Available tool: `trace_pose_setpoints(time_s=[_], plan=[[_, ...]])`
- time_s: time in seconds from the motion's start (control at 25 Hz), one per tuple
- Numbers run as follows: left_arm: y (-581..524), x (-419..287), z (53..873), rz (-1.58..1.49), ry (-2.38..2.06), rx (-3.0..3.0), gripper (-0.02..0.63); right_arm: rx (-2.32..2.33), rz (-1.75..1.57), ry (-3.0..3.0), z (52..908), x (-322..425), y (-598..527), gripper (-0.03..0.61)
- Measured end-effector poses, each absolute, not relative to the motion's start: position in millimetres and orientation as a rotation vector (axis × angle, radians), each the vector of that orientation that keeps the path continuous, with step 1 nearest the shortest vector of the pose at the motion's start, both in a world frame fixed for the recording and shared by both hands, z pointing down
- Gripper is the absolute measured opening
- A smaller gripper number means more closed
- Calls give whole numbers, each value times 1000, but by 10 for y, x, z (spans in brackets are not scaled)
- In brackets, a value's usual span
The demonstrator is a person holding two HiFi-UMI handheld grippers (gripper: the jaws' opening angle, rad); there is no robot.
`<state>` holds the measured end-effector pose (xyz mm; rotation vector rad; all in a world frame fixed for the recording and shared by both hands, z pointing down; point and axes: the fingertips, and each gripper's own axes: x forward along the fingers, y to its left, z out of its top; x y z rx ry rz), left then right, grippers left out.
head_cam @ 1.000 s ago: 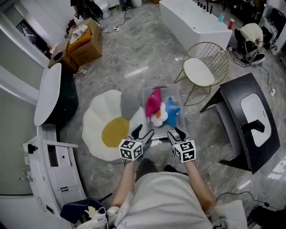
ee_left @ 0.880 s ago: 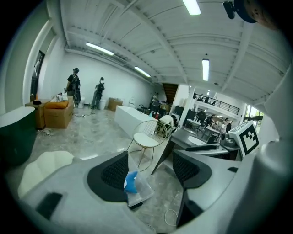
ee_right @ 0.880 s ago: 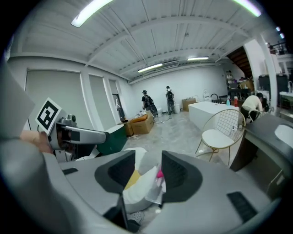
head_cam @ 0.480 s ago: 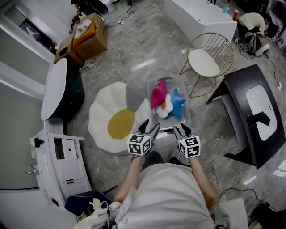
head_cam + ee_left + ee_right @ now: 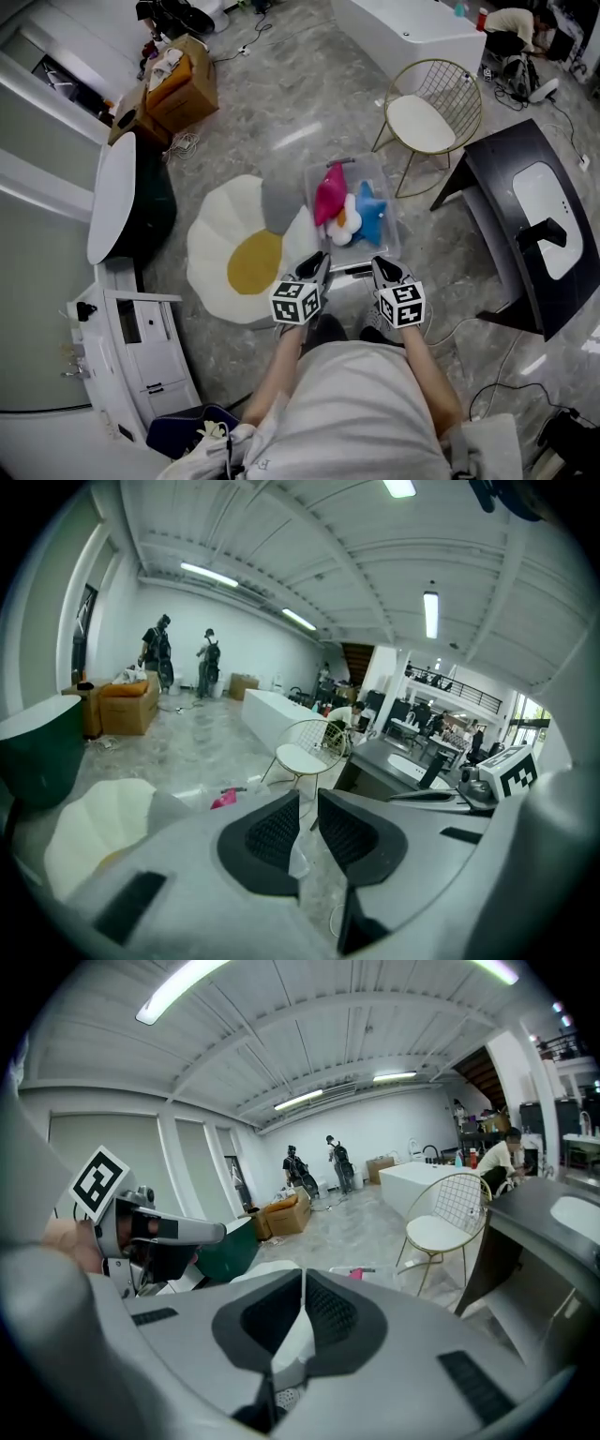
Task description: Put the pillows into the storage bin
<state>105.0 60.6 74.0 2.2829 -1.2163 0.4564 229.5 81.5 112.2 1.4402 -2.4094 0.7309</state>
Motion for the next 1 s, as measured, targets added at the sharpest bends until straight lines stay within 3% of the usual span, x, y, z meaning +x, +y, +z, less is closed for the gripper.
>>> trace_pose_setpoints(time_s=[0.2, 1.0], plan=[[618, 1070, 736, 438, -1215, 2285, 11, 1470, 762, -2403, 1134, 2376, 851, -2], [761, 1089, 860, 415, -1172, 2249, 11, 1441, 768, -2402, 1182, 2394, 1000, -3]])
